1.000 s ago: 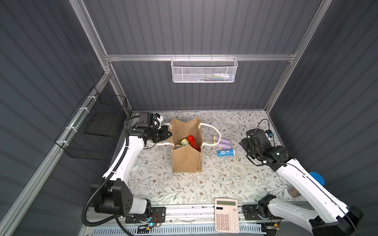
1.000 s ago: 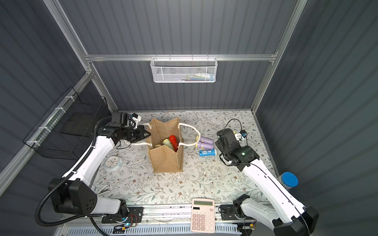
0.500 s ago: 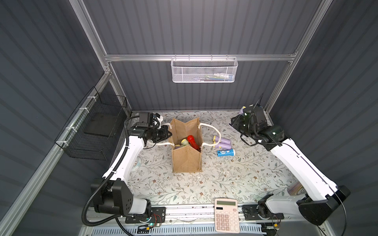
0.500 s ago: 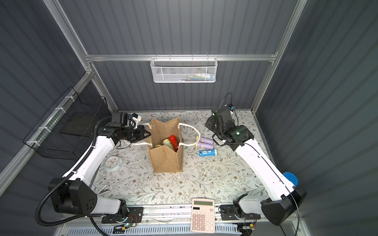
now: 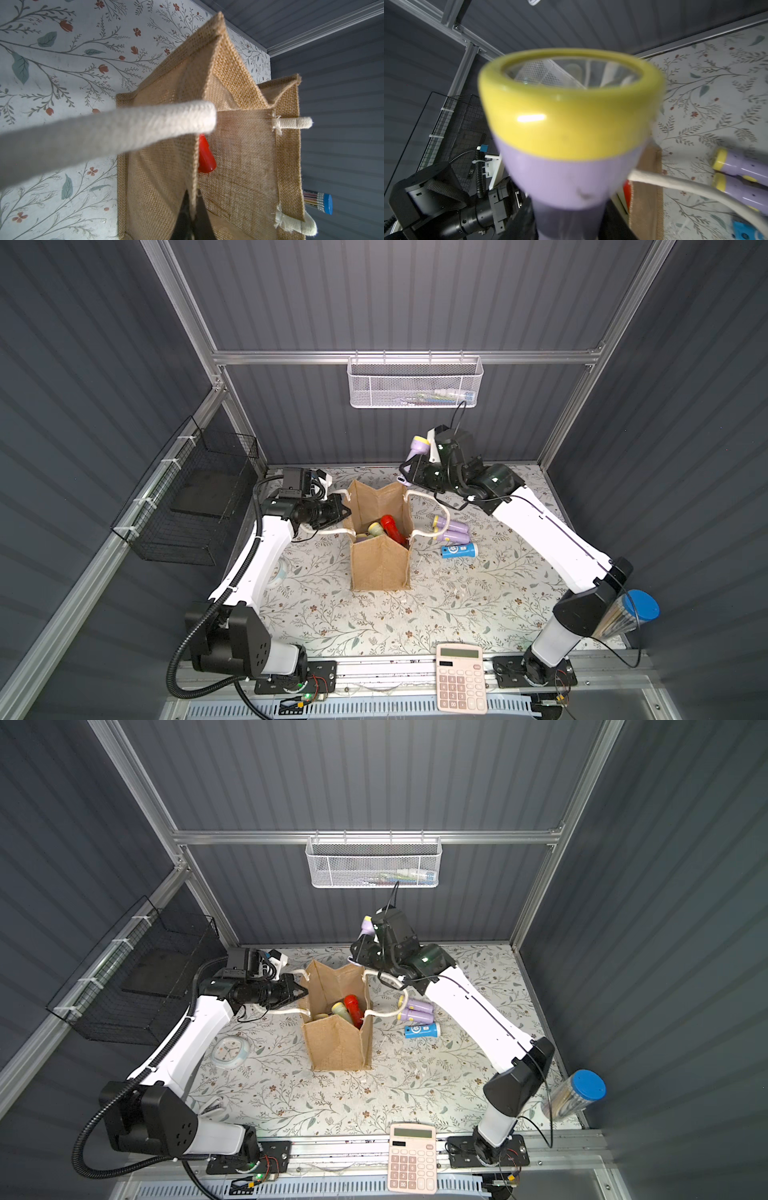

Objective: Put the flashlights into the tote bags
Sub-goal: Place the flashlight in the canvas bag.

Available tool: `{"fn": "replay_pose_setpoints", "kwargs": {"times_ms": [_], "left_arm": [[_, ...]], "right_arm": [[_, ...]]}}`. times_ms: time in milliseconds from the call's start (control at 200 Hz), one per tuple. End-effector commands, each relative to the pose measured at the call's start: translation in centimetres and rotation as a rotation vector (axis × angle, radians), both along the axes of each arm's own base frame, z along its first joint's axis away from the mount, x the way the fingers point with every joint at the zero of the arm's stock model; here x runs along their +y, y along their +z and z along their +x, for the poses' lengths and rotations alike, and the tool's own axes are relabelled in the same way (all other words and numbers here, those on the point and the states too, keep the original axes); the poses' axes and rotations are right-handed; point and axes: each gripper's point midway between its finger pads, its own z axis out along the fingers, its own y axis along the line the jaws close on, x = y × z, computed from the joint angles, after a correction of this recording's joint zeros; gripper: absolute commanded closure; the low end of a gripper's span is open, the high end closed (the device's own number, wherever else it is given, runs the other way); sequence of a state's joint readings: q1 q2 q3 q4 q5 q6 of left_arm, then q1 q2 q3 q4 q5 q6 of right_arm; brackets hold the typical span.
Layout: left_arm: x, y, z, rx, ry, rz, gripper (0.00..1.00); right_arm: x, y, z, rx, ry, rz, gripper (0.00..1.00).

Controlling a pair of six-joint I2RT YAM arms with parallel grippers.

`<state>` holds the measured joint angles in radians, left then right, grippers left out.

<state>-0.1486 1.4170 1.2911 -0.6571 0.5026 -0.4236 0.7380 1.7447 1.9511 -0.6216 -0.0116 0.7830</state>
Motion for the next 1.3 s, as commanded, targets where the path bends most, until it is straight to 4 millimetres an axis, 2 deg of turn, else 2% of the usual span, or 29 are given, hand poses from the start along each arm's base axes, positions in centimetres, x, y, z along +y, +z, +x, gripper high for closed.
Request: {"fn": "replay_pose_setpoints", "kwargs": {"times_ms": [0, 165, 390, 735, 980, 1196, 1291], "left_arm": [[-0.3, 1.4, 0.7, -0.055, -0.01, -0.03, 1.0], [-0.3, 1.3, 0.5, -0.05, -0.014, -0.032, 1.0], [-0.2, 1.3, 0.3, -0.049, -0.015, -0.025, 1.0], [-0.2, 1.3, 0.5, -0.048, -0.015, -0.025, 1.0], [-0.1, 1.0, 0.3, -0.041, -0.015, -0.012, 1.0], [-0.1, 1.1, 0.2, -0.041, -0.012, -0.013, 1.0], [0.0, 1.0, 0.2, -0.039, -0.011, -0.012, 1.0]], "right_arm": [[3.0, -0.6, -1.3, -0.005, 0.101, -0.039, 0.9], [6.3, -4.3, -2.0, 0.075, 0.183, -0.088, 0.9], [8.7, -8.8, -2.9, 0.161, 0.248, -0.141, 0.91], [10.3, -15.1, -5.4, 0.282, 0.346, -0.253, 0.92], [9.9, -19.1, -7.1, 0.354, 0.38, -0.319, 0.92], [9.8, -22.9, -7.7, 0.45, 0.394, -0.369, 0.9], [9.7, -23.7, -7.5, 0.49, 0.388, -0.386, 0.88]]}}
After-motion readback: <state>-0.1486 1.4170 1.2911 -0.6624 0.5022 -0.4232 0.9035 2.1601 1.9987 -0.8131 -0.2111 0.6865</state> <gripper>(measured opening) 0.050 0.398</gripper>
